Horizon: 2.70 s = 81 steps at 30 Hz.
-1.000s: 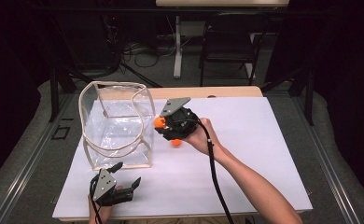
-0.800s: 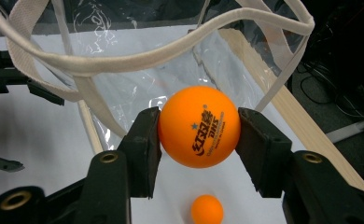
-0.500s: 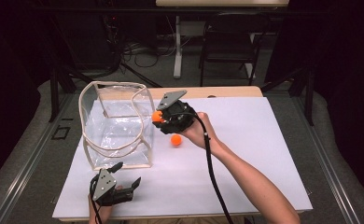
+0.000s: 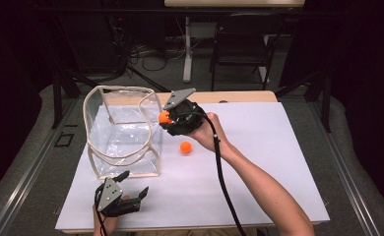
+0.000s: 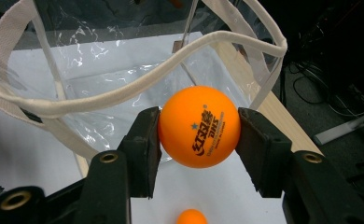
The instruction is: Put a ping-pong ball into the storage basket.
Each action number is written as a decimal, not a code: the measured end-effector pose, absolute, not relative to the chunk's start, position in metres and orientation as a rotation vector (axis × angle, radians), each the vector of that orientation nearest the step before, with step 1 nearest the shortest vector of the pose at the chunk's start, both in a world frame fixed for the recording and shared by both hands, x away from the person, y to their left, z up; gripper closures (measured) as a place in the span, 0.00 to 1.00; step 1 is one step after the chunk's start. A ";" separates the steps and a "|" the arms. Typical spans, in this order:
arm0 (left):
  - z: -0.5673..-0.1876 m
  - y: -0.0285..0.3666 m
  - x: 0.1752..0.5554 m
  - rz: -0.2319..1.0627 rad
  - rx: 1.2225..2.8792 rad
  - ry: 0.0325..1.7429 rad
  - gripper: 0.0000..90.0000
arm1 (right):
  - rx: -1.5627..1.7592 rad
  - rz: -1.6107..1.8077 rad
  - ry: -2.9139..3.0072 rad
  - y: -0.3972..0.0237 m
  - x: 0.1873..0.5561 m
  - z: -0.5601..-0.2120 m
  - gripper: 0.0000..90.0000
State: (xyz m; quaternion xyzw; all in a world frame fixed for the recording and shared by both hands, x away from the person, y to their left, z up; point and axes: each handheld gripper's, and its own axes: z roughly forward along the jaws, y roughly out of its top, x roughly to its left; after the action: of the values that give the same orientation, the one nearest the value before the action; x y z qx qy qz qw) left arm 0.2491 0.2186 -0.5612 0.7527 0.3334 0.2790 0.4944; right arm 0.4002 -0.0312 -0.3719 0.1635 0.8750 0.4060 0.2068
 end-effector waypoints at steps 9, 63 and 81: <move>-0.561 0.218 0.250 0.672 1.829 0.802 0.17 | 0.437 1.126 2.436 -0.024 0.401 -0.364 0.57; -0.561 0.218 0.249 0.670 1.821 0.800 0.17 | 0.325 1.140 2.430 0.016 0.392 -0.337 0.57; -0.562 0.217 0.251 0.661 1.832 0.799 0.17 | 0.275 1.119 2.461 0.035 0.388 -0.340 0.57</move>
State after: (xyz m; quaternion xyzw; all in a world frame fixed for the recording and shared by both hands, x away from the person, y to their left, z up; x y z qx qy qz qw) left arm 0.2512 0.2172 -0.5619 0.7560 0.3297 0.2726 0.4955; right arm 0.3880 0.0351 -0.3395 0.0991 0.8853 0.4027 0.2105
